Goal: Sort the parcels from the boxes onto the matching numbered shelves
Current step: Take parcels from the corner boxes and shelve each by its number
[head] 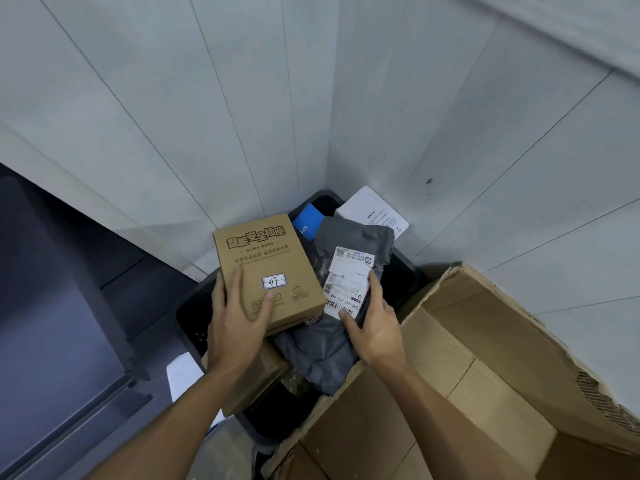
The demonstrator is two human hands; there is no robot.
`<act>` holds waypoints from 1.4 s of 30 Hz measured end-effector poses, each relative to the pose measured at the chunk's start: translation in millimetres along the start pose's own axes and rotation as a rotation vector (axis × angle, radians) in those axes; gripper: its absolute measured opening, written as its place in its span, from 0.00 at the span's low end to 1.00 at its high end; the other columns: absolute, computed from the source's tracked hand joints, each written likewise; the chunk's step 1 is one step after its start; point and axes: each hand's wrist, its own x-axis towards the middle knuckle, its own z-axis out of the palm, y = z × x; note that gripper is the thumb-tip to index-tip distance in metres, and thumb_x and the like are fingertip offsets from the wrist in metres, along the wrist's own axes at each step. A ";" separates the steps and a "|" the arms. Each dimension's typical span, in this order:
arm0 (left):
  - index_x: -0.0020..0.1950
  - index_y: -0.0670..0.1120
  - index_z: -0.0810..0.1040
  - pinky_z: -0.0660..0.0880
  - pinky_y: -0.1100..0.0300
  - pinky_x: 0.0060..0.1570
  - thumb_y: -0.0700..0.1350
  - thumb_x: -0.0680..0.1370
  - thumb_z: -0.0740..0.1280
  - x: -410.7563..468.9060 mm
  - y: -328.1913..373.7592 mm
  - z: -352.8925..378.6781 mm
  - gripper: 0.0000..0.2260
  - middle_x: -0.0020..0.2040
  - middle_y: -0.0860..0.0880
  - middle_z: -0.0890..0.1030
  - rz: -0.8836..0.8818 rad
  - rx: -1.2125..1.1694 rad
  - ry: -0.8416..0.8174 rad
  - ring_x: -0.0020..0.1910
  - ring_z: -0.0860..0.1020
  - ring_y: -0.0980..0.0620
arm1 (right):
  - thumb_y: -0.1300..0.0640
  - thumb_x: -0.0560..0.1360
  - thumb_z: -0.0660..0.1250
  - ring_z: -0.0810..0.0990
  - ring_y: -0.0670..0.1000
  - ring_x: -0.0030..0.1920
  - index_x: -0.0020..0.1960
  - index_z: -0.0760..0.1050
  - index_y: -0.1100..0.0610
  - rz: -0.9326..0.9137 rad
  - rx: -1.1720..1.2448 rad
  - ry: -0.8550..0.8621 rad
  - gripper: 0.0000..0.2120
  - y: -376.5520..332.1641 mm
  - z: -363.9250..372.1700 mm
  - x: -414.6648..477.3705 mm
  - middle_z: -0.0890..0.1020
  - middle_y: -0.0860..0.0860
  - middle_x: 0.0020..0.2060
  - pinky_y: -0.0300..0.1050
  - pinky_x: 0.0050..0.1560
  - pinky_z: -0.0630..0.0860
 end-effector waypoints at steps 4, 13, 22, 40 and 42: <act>0.80 0.54 0.58 0.66 0.38 0.70 0.60 0.79 0.65 1.0 -7.3 5.5 0.31 0.80 0.50 0.55 0.045 -0.036 0.024 0.76 0.62 0.45 | 0.52 0.81 0.65 0.71 0.57 0.66 0.81 0.45 0.46 -0.053 0.005 0.076 0.38 3.0 5.2 -1.1 0.75 0.54 0.67 0.56 0.67 0.70; 0.80 0.50 0.59 0.64 0.45 0.73 0.51 0.81 0.64 -8.9 -9.2 0.4 0.29 0.79 0.47 0.55 0.169 -0.075 0.076 0.77 0.60 0.46 | 0.63 0.82 0.56 0.75 0.57 0.61 0.78 0.61 0.50 -0.102 -0.016 0.241 0.26 -10.7 -25.1 -8.8 0.79 0.55 0.62 0.50 0.61 0.71; 0.82 0.53 0.55 0.68 0.41 0.70 0.51 0.83 0.59 -14.0 -10.2 -6.4 0.27 0.79 0.50 0.53 0.198 -0.068 0.031 0.76 0.60 0.45 | 0.71 0.78 0.56 0.79 0.58 0.52 0.67 0.69 0.56 -0.021 0.143 0.380 0.20 -11.5 -75.6 -7.8 0.82 0.54 0.58 0.44 0.50 0.68; 0.81 0.53 0.55 0.69 0.42 0.69 0.51 0.82 0.62 -20.1 -15.0 2.9 0.29 0.81 0.47 0.53 0.219 0.005 -0.019 0.76 0.62 0.43 | 0.21 0.67 0.57 0.60 0.58 0.75 0.77 0.61 0.51 -0.038 -0.272 0.168 0.48 2.6 -23.0 -48.6 0.62 0.57 0.75 0.56 0.72 0.62; 0.81 0.53 0.54 0.68 0.42 0.70 0.52 0.82 0.62 -20.8 -13.8 2.6 0.29 0.81 0.47 0.53 0.222 0.006 -0.025 0.76 0.61 0.43 | 0.18 0.64 0.58 0.50 0.57 0.79 0.80 0.52 0.50 -0.050 -0.345 0.056 0.56 4.5 -17.5 -49.6 0.53 0.55 0.80 0.55 0.77 0.53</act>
